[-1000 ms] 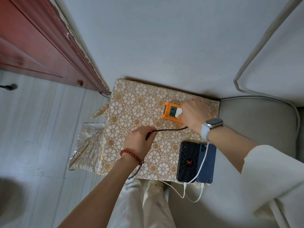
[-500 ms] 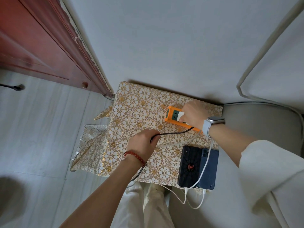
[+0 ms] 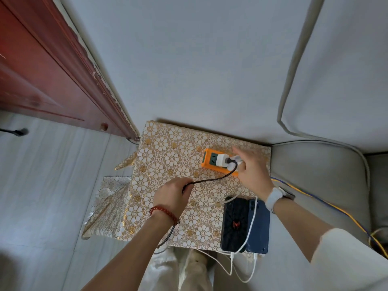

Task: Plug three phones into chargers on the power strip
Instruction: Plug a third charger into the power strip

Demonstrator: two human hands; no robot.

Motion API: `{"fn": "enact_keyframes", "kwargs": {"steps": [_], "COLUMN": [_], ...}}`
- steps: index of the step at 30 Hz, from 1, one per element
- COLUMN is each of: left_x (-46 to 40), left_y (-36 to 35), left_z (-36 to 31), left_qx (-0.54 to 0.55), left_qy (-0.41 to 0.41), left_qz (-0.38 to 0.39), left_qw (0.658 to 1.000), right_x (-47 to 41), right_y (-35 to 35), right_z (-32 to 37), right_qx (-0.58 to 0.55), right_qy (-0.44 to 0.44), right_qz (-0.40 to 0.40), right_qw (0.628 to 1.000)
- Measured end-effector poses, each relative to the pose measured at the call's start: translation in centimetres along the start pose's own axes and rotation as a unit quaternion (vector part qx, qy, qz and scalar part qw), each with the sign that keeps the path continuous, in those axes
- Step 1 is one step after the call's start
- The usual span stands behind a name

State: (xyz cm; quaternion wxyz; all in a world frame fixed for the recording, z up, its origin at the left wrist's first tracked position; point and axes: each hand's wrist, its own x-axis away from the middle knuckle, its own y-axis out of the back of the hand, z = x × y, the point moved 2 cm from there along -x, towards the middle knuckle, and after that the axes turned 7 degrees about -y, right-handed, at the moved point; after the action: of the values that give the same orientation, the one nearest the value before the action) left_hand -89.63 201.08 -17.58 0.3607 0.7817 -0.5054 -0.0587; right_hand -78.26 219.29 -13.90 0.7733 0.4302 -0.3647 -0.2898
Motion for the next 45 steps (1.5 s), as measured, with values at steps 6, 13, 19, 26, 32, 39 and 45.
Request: {"fn": "enact_keyframes", "kwargs": {"steps": [6,13,19,26,32,39,45], "left_x": [0.0,0.2,-0.3,-0.3,-0.3,-0.1,4.3], "left_y": [0.3,0.3,-0.1,0.5,0.8,1.2,3.5], "left_z": [0.1,0.6,0.8,1.7,1.2,1.5,0.9], "left_qx": [0.02,0.031,0.037,0.029,0.031,-0.004,-0.02], "left_qy": [0.037,0.046,0.061,0.086,0.054,0.07,0.08], "left_qz": [-0.06,-0.078,-0.102,-0.095,-0.066,0.027,0.033], "left_qw": [0.997,0.995,0.992,0.991,0.996,0.997,0.996], "right_x": [-1.2,-2.2,-2.8,-2.9,-2.7,-2.4,2.8], "right_y": [-1.3,-1.9,-1.5,-2.2,-2.1,-1.7,-0.8], "right_z": [0.1,1.2,2.6,4.1,3.0,3.7,4.1], "right_qx": [0.195,0.235,0.293,0.263,0.26,0.324,0.293], "right_qy": [0.05,0.053,0.063,0.057,0.08,0.066,0.078], "right_qz": [0.11,0.055,0.088,0.106,0.097,0.093,0.09], "right_qw": [0.973,0.969,0.95,0.957,0.957,0.939,0.949]}}
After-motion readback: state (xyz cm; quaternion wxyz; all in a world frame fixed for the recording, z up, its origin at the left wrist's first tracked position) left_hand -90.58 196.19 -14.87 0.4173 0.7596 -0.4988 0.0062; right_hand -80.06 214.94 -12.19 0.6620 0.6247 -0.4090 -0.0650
